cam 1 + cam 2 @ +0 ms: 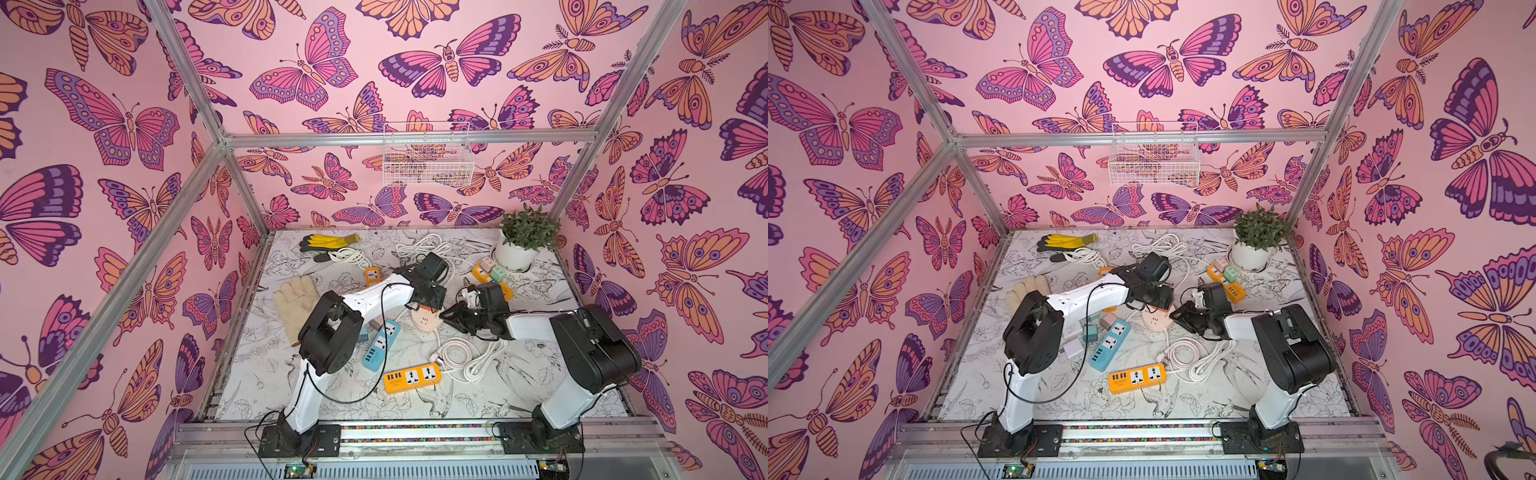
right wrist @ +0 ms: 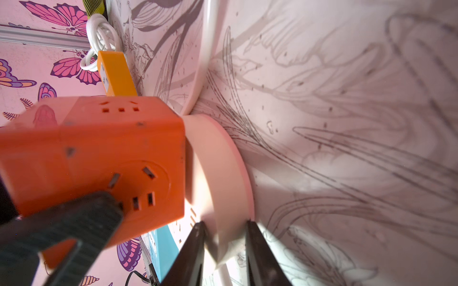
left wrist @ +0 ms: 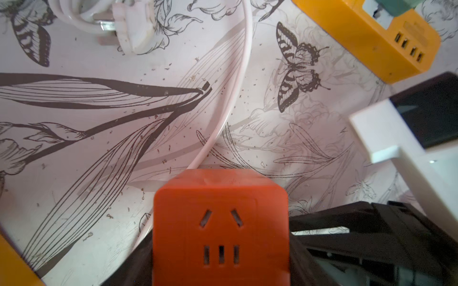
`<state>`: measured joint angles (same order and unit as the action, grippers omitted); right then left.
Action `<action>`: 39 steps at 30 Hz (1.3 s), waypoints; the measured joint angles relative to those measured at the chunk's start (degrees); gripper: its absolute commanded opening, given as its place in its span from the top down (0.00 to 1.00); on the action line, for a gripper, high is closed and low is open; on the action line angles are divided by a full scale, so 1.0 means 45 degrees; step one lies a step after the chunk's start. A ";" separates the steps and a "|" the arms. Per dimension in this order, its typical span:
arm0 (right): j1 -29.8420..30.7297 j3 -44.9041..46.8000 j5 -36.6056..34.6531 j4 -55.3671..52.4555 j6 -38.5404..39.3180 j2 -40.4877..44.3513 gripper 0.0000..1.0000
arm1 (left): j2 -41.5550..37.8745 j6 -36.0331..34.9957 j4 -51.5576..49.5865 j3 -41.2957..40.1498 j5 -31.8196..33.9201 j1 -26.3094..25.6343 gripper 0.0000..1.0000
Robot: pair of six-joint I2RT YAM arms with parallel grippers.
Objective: Pull the plug off the socket
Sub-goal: Remove the plug from the socket.
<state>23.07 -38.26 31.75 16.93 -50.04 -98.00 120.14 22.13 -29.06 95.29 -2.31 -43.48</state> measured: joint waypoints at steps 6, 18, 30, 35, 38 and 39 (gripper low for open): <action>0.0092 -0.0228 -0.0083 -0.0015 0.0117 -0.0170 0.68 | -0.0034 -0.0019 -0.0058 -0.0005 0.0121 0.0044 0.67; 0.0180 -0.0345 -0.0019 -0.0097 0.0126 -0.0350 0.68 | -0.0019 -0.0947 -0.0233 -0.0015 0.3774 -0.1438 0.66; 0.0253 -0.0568 0.0015 -0.0063 0.0136 -0.0559 0.68 | -0.0389 0.0374 -0.0291 -0.0267 0.0539 0.0000 0.67; 0.0272 -0.0578 0.0005 -0.0146 0.0185 -0.0554 0.68 | -0.0423 0.0087 -0.0272 -0.0325 0.1345 -0.0369 0.67; 0.0282 -0.0583 0.0010 -0.0165 0.0219 -0.0554 0.68 | -0.0423 -0.0325 -0.0262 -0.0379 0.2540 -0.0869 0.67; 0.0296 -0.0583 0.0015 -0.0175 0.0223 -0.0554 0.68 | -0.0423 -0.0447 -0.0262 -0.0398 0.2866 -0.1001 0.67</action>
<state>24.40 -40.88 31.81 16.14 -49.04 -100.49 118.24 20.12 -30.24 93.49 10.59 -47.99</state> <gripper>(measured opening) 0.319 0.654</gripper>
